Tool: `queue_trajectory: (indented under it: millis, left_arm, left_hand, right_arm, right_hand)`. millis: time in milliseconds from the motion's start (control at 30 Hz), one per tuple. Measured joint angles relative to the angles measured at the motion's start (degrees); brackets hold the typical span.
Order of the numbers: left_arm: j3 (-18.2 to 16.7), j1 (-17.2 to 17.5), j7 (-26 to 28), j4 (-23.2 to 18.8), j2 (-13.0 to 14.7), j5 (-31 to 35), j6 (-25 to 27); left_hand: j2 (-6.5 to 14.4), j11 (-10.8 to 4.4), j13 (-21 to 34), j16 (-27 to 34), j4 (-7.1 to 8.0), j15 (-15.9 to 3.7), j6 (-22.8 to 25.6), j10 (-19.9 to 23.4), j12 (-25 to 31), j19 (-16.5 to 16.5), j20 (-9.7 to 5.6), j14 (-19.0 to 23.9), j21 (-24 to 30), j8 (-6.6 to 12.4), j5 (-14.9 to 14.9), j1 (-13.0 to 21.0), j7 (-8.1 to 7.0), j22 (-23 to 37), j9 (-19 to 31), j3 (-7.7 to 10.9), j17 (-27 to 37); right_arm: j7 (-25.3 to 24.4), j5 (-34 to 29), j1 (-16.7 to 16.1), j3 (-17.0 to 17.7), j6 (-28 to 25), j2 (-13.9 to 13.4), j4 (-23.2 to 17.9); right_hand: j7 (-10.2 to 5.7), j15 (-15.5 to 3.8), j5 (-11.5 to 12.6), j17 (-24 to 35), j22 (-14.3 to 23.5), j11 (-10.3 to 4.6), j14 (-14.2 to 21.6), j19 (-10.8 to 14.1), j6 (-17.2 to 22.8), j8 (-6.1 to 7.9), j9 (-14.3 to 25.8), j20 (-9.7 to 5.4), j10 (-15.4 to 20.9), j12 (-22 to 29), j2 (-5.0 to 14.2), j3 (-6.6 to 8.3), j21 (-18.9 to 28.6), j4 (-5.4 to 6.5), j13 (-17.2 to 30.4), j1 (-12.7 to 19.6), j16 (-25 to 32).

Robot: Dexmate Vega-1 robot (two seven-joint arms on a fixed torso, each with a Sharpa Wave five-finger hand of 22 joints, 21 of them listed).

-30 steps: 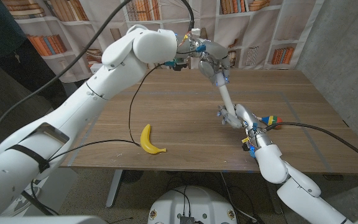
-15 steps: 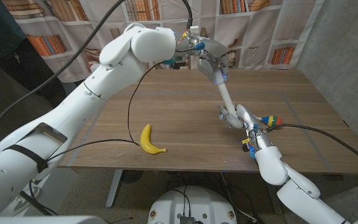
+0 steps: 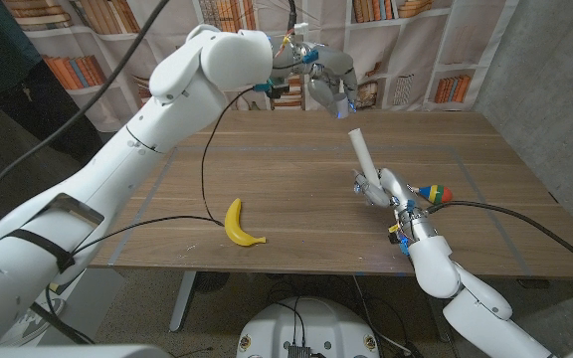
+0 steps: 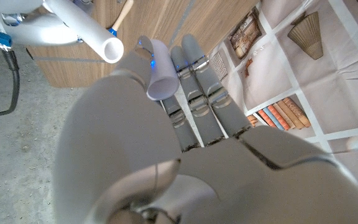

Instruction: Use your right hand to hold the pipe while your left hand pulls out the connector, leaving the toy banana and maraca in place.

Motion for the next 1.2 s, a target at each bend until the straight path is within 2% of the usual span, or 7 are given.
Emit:
queue_trajectory:
  millis: [133,300,833,1200]
  left_arm:
    - [-0.2,-0.4,-0.2,-0.3,0.1,-0.8,0.7]
    - [-0.3,-0.7,-0.2,-0.5,0.3,-1.1,1.1]
    - [-1.1,-1.0,0.6,0.1,0.8,-2.7,2.0]
    - [-3.7,0.7,2.6,0.9,1.6,-9.5,2.5]
  left_hand:
    - [0.0,0.00,0.0,0.0,-0.19,0.00,-0.1,0.0,0.0,0.0,0.00,0.0,0.0,0.00,0.0,0.0,0.14,0.0,0.0,0.19,0.0]
    - [0.0,0.00,0.0,0.0,-0.26,0.00,-0.5,0.0,0.0,0.0,0.01,0.0,0.0,0.00,0.0,0.0,0.53,0.0,0.0,0.26,0.0]
    - [0.0,0.00,0.0,-0.2,-0.25,0.01,-0.5,0.0,0.0,-0.1,0.12,0.0,0.0,-0.29,-0.1,0.0,0.53,0.0,0.0,0.25,0.3]
    - [0.0,0.00,0.0,-0.3,-0.25,0.02,-0.5,0.0,0.0,-0.3,0.30,0.0,0.0,-0.36,0.0,0.0,0.52,0.0,0.0,0.25,0.3]
  right_arm:
    - [-0.3,0.3,-0.1,0.2,0.5,0.5,0.2]
    - [-0.6,0.4,-0.3,0.4,0.8,0.7,0.4]
    - [-0.6,0.2,-0.5,0.8,0.8,1.0,0.1]
    - [-1.6,-0.8,-0.5,0.7,0.9,1.8,-0.7]
  right_hand:
    - [0.00,0.10,0.0,0.0,-0.3,0.00,0.7,1.5,0.0,0.61,-0.4,-0.64,0.0,0.2,0.02,0.20,0.9,-0.26,0.0,0.0,0.1]
    - [0.08,0.09,0.0,0.0,-0.8,0.03,0.7,1.5,-0.2,1.39,-0.5,-0.65,0.0,0.2,0.16,0.20,0.9,-0.26,0.0,0.2,0.1]
    - [-0.30,-0.10,0.0,0.0,-1.3,0.13,-0.4,1.2,-1.4,1.39,-2.7,-0.41,-1.2,1.2,0.15,0.78,0.9,-0.14,0.0,0.2,0.9]
    - [-0.30,-0.09,0.0,0.0,-1.6,0.12,-0.4,1.2,-1.4,2.01,-3.3,-0.45,-1.8,2.2,0.15,0.77,0.9,-0.15,0.0,0.1,0.9]
